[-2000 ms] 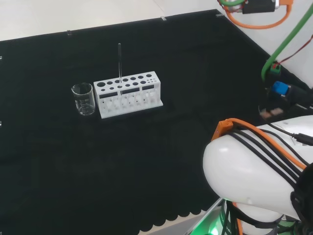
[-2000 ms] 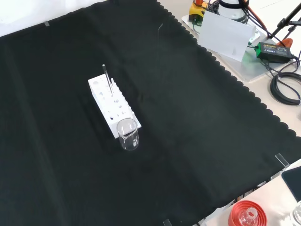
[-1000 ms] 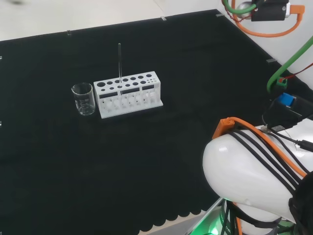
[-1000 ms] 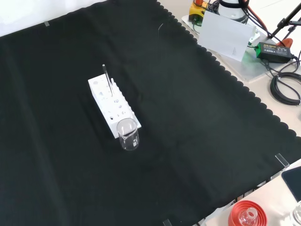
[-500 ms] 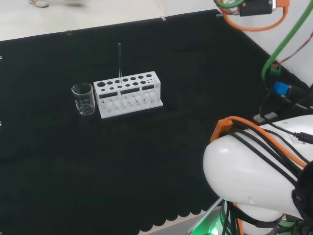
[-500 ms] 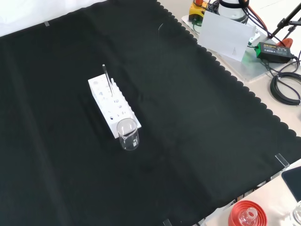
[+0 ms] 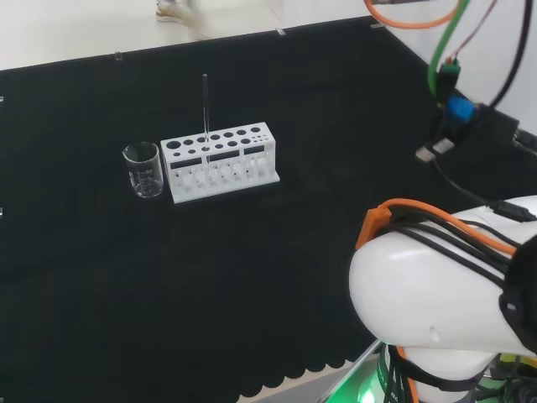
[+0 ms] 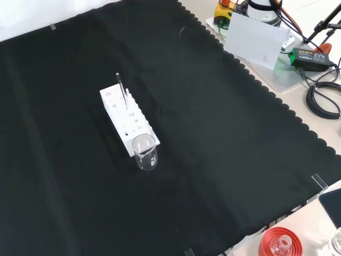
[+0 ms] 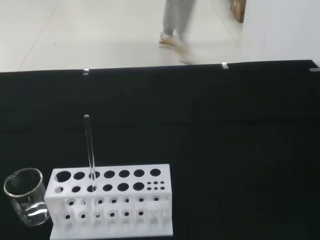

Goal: Take the glass rod from the white test tube rack.

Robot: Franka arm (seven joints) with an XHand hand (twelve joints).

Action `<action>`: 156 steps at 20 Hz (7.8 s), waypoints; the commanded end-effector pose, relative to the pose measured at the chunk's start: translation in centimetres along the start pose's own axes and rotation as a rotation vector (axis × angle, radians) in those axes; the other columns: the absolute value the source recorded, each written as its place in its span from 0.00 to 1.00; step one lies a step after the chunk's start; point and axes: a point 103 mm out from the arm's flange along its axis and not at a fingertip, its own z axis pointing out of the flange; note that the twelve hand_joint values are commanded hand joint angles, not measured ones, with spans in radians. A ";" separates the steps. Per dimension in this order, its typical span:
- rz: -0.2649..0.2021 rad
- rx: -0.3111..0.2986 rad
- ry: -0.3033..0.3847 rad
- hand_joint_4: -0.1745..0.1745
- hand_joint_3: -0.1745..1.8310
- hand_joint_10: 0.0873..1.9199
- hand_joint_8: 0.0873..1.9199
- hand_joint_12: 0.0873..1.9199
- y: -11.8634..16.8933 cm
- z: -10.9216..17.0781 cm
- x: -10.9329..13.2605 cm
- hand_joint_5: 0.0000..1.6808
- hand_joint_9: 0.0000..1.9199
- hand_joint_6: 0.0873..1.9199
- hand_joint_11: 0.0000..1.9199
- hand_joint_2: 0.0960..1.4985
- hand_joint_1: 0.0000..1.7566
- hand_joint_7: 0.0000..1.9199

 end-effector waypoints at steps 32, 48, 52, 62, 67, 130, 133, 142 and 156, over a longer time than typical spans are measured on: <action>-0.188 0.221 0.035 0.78 0.28 0.49 0.49 0.76 14.6 7.0 6.3 0.22 0.19 0.00 0.17 0.44 0.39 0.04; -0.279 0.301 0.073 0.73 0.28 0.47 0.47 0.73 18.0 11.8 9.5 0.24 0.23 0.00 0.22 0.43 0.38 0.08; -0.272 0.329 0.061 0.68 0.27 0.45 0.46 0.71 18.6 13.0 9.9 0.27 0.25 0.00 0.25 0.42 0.40 0.10; -0.284 0.377 0.067 0.61 0.27 0.42 0.43 0.68 20.3 15.7 10.0 0.30 0.29 0.00 0.29 0.41 0.41 0.14; -0.297 0.411 0.079 0.61 0.27 0.42 0.43 0.68 21.4 17.2 9.5 0.30 0.29 0.00 0.29 0.40 0.40 0.14; -0.299 0.548 0.091 0.31 0.27 0.30 0.36 0.59 21.8 25.7 10.7 0.39 0.50 0.03 0.48 0.42 0.42 0.31; -0.305 0.551 0.088 0.26 0.28 0.27 0.35 0.57 22.0 25.9 11.3 0.39 0.54 0.07 0.52 0.41 0.43 0.34; -0.326 0.531 0.101 0.09 0.34 0.20 0.34 0.49 22.2 26.9 12.1 0.38 0.64 0.27 0.64 0.39 0.50 0.40; -0.350 0.322 0.168 0.16 0.20 0.03 0.26 0.25 22.5 25.7 12.2 0.68 0.84 0.32 0.82 0.58 0.72 0.68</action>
